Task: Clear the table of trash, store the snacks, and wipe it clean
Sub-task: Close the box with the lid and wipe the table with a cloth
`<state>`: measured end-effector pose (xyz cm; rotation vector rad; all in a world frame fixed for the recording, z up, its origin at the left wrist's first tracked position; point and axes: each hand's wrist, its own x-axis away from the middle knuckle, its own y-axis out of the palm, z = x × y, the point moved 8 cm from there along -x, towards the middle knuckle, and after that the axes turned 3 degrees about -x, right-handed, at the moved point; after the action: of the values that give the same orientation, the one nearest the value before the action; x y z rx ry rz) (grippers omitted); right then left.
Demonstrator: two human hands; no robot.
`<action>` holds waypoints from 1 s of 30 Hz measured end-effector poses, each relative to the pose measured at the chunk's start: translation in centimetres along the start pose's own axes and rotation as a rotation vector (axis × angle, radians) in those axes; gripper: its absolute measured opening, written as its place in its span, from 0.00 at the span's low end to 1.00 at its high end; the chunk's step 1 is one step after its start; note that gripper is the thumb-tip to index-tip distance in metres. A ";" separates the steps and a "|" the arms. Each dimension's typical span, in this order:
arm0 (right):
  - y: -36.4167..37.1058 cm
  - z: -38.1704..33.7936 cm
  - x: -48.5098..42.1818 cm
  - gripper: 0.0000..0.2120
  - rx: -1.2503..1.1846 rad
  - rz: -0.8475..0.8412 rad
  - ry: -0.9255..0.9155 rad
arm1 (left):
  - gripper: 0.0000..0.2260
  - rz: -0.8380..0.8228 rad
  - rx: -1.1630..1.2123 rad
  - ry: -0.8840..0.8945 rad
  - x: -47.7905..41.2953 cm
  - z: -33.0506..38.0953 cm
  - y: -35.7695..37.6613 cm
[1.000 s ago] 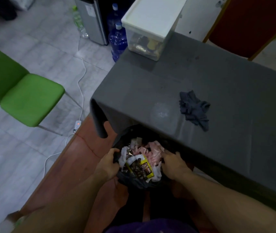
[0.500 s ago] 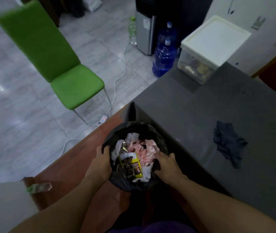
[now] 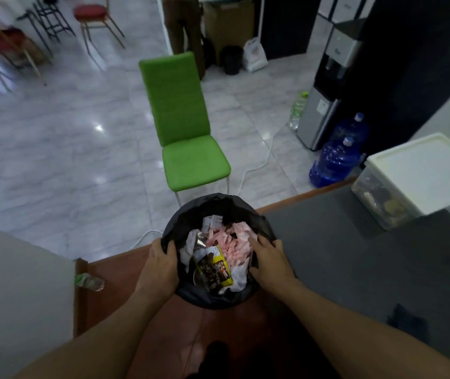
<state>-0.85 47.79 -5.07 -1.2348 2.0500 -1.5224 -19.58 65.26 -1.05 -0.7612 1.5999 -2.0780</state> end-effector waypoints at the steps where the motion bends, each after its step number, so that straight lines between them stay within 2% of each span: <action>1: -0.7 -0.2 -0.8 0.37 0.006 0.006 -0.016 | 0.25 0.018 0.006 -0.022 -0.2 0.1 -0.5; 6: -4.2 -1.2 -4.7 0.35 0.064 0.068 -0.107 | 0.25 0.087 0.020 -0.111 -2.1 0.1 -3.1; 11: -6.7 -1.8 -9.0 0.36 0.095 0.095 -0.092 | 0.24 0.115 0.036 -0.109 -6.1 -0.2 -5.0; 21: -9.6 0.1 -16.4 0.38 0.082 0.151 0.032 | 0.25 0.083 0.044 0.050 -18.2 -0.1 -7.0; 30: -12.8 4.8 -19.7 0.40 0.057 0.177 0.154 | 0.27 0.044 -0.016 0.198 -26.7 4.5 -7.8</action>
<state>19.70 59.22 -0.31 -0.9144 2.1303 -1.6233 3.85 80.37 2.73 -0.5335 1.7219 -2.1682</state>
